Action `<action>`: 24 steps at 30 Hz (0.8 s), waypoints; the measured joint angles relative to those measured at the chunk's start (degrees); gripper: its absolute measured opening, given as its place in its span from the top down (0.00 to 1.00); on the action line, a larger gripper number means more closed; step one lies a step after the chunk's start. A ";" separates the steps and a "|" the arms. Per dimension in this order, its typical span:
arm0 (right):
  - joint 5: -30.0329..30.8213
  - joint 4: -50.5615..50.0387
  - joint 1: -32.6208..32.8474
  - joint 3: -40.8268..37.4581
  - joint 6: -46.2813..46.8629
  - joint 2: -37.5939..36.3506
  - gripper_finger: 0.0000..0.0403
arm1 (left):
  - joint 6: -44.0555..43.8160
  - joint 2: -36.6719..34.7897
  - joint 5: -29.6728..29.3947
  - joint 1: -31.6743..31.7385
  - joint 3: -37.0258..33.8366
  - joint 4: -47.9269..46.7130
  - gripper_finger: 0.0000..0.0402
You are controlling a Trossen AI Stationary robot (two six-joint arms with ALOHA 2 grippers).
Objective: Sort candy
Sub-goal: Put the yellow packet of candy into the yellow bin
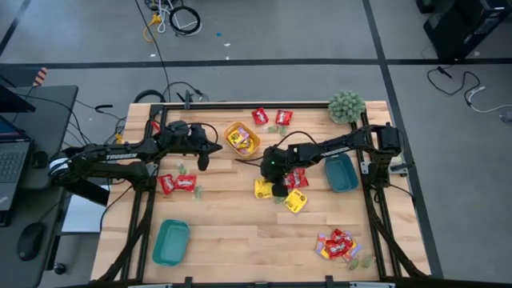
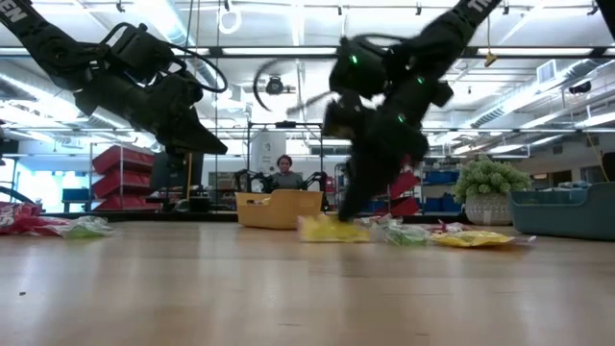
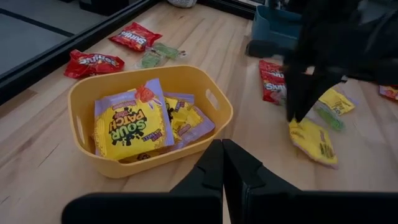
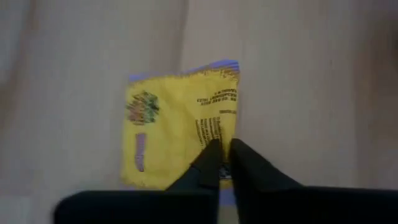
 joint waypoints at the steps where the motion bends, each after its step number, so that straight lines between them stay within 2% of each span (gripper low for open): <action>1: 0.38 -0.82 -0.07 1.38 -0.31 -0.12 0.98 | 0.00 0.00 -0.02 0.00 0.00 0.07 1.00; 8: 8.54 -6.02 -1.79 12.78 0.40 -0.15 0.99 | -1.09 0.00 -0.46 0.00 0.00 0.10 1.00; 13: 14.56 -5.87 -6.46 19.04 1.64 -0.06 1.00 | -1.09 0.00 -0.48 0.00 0.00 0.11 1.00; 19: 13.10 -6.05 -12.63 19.85 3.53 1.79 1.00 | -1.09 0.00 -0.48 0.00 0.00 0.13 1.00; 24: 11.68 -5.05 -14.20 19.83 4.24 6.21 1.00 | -1.06 0.00 -0.50 0.00 0.00 0.13 1.00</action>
